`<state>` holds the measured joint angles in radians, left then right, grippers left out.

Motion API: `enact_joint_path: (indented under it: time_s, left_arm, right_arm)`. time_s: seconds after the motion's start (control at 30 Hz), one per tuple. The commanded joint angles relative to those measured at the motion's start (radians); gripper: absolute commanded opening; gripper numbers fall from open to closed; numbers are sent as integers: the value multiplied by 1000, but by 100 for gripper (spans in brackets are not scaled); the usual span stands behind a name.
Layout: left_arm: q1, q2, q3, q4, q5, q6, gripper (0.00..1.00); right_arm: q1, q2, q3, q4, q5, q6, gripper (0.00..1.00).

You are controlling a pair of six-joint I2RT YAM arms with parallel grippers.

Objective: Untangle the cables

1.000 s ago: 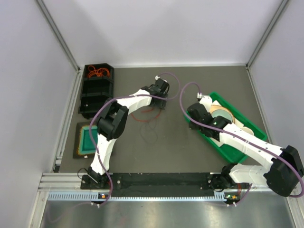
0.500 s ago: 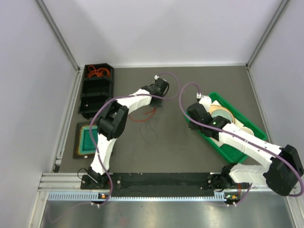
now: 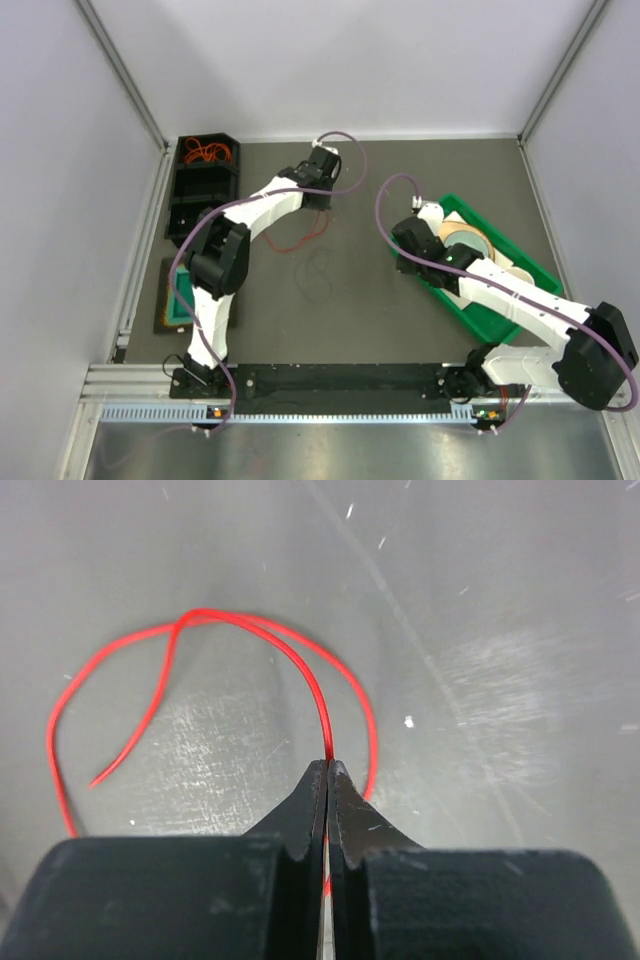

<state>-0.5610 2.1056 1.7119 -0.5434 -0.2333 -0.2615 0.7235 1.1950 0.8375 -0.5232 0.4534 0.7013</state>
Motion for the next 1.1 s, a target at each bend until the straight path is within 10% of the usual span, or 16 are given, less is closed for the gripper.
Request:
enact_joint_path:
  time_s: [0.0,1.07]
  left_arm:
    - [-5,-75,-20,43,35,-25,0]
    - [-16,-44,-38,85,46,-97,19]
  right_arm:
    - [-6,3,34,19,-7,4,0]
    - [-7,14,31,15,-24,0,0]
